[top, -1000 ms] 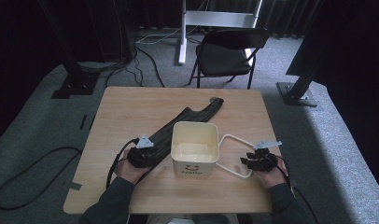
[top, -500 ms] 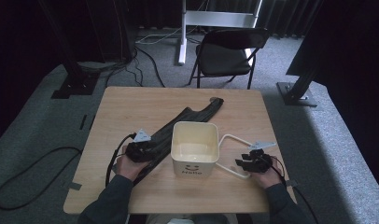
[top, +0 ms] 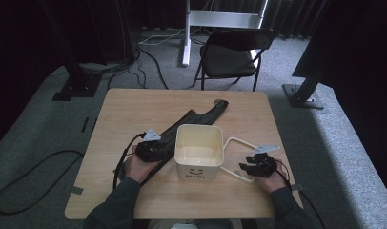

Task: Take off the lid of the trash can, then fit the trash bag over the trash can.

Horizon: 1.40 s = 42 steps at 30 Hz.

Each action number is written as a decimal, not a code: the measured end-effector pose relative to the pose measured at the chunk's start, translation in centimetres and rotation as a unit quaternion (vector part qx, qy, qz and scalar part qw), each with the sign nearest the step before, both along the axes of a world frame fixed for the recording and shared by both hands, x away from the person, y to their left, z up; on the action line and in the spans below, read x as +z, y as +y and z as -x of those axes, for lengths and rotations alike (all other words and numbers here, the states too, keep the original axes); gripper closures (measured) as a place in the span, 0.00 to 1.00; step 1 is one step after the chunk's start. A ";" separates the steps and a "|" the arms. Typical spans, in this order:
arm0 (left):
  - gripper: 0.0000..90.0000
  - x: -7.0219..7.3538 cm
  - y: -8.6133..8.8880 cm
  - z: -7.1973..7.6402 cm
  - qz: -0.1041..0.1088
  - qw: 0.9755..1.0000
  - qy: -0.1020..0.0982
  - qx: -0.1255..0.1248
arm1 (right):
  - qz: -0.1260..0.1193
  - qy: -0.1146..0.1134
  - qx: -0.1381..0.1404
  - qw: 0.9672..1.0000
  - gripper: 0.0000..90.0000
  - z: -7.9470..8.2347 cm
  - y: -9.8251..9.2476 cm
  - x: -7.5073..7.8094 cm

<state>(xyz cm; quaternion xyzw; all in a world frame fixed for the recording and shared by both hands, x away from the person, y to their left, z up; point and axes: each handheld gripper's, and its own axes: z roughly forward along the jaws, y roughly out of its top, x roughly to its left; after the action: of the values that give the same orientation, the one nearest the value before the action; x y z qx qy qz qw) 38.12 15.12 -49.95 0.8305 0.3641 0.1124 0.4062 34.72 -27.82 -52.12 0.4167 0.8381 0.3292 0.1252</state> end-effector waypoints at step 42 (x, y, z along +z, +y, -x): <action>0.46 -2.0 -1.5 -0.6 -0.064 0.998 0.006 0.012 | 0.021 0.000 0.019 1.000 0.56 -0.4 0.8 -0.4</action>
<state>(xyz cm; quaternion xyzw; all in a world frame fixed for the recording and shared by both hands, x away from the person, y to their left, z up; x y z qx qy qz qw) 38.76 13.59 -51.94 0.8514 0.3680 0.1354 0.3484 35.08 -27.04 -52.52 0.3981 0.8525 0.3136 0.1281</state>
